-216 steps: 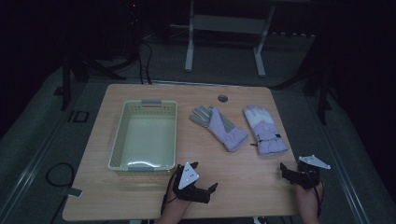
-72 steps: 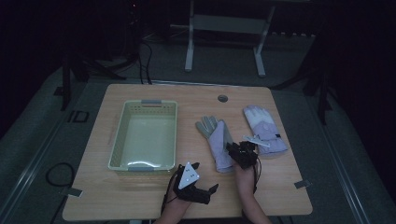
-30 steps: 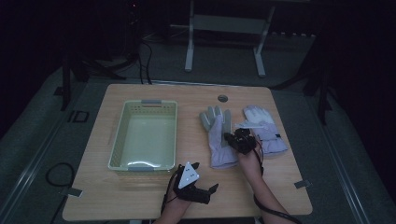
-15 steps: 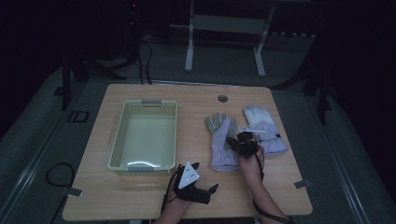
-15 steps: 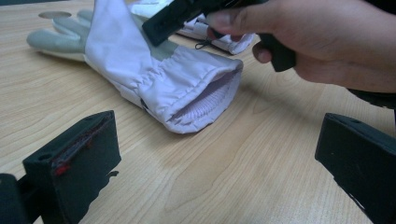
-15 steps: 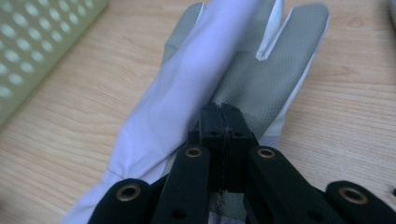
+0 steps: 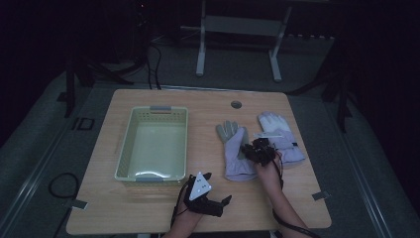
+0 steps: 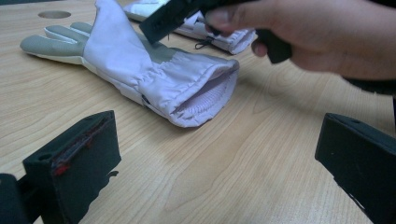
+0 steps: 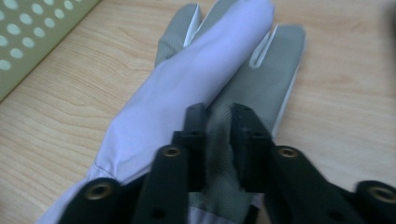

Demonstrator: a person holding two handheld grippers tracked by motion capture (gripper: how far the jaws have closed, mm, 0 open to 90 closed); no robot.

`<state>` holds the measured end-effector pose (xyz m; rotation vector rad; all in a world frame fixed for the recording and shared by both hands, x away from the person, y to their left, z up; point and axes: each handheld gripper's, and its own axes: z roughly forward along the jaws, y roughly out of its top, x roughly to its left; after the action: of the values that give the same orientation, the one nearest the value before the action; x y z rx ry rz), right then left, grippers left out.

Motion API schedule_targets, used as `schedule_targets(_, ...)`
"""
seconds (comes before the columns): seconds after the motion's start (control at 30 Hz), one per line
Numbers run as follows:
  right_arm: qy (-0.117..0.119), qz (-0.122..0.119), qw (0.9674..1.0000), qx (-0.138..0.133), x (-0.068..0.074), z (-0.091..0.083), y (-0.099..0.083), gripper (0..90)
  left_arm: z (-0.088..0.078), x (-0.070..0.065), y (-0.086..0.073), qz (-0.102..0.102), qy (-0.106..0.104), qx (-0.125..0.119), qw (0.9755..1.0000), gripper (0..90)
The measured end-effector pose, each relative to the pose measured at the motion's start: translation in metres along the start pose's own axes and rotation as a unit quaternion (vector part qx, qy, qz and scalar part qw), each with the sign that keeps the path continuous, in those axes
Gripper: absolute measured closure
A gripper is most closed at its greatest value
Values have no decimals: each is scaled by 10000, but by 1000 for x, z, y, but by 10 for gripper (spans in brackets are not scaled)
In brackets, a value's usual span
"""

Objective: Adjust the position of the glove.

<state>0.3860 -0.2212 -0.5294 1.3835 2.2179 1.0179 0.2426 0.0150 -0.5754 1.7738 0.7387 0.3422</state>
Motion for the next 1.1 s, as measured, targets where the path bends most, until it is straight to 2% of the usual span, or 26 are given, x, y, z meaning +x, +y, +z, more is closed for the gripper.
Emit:
schedule_targets(0.17, 67, -274, 9996, -98, -13, -13, 7, 631, 0, 0, 0, -3, 3, 4, 10000, 1)
schedule_targets(0.23, 256, -356, 9989, -148, -22, -18, 10, 604, 0, 0, 0, -23, 4, -5, 10000, 1)
schedule_targets(0.33, 244, -366, 9988, -230, -37, -25, 12, 576, 0, 0, 0, -22, 8, 6, 10000, 1)
schedule_targets(0.5, -15, -426, 9983, -393, -64, -38, 16, 556, 0, 0, 0, -20, 6, 5, 10000, 1)
schedule_targets(0.63, -324, -292, 9983, -385, -90, -47, 18, 556, 0, 0, 0, -25, 7, 6, 10000, 0)
schedule_targets(0.73, -519, -96, 9979, -386, -111, -54, 19, 548, 0, 0, 0, -32, 13, 4, 10000, 1)
schedule_targets(0.8, -546, 28, 9978, -364, -120, -55, 18, 545, 0, 0, 0, -32, 13, 7, 10000, 1)
schedule_targets(0.9, -604, 204, 9975, -295, -130, -51, 15, 532, 0, 0, 0, -32, 10, 4, 10000, 1)
schedule_targets(1.1, -661, 378, 9969, -187, -140, -38, 7, 531, 0, 0, 0, -33, 9, 5, 10000, 1)
